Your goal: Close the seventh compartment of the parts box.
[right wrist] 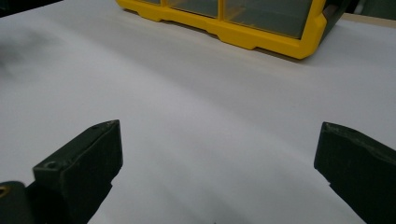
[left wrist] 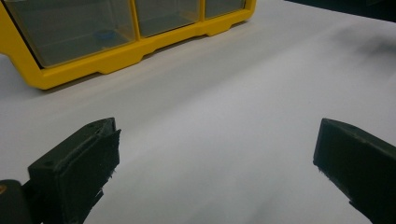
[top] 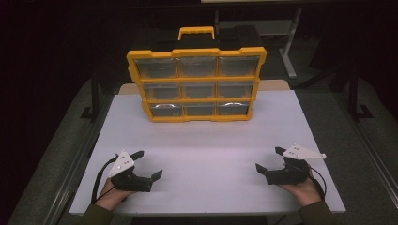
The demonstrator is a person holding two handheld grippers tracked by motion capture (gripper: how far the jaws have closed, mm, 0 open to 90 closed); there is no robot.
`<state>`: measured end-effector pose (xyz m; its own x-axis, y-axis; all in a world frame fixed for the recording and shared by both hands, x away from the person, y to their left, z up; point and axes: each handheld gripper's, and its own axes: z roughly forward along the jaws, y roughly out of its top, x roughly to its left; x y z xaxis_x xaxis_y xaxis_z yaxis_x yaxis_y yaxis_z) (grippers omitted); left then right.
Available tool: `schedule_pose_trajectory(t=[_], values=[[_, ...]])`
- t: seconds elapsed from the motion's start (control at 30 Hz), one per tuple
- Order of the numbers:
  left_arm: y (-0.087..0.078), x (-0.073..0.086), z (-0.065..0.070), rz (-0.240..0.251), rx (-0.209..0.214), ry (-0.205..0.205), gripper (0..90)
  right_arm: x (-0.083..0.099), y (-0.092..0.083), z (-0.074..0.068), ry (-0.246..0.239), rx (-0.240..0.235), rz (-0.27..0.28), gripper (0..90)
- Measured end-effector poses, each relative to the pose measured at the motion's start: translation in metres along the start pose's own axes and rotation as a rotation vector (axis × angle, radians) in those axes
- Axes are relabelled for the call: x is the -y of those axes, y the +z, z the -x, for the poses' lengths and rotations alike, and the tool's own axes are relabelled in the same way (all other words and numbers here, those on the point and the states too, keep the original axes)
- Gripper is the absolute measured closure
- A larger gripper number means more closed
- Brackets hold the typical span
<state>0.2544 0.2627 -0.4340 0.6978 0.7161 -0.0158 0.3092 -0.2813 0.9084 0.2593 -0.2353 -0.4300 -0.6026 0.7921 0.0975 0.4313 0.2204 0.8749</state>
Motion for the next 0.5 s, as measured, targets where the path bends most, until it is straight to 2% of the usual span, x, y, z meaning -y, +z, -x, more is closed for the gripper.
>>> schedule_pose_trajectory(t=[0.13,0.5], values=[[0.0,0.0003,-0.0002,0.002,-0.001,0.0,0.0,0.005,-0.0021,0.0014,0.009,0.004,-0.003,0.5],[0.0007,0.0,0.0003,0.001,0.003,0.004,0.0,0.008,0.0008,0.0015,-0.02,0.004,-0.023,0.5]])
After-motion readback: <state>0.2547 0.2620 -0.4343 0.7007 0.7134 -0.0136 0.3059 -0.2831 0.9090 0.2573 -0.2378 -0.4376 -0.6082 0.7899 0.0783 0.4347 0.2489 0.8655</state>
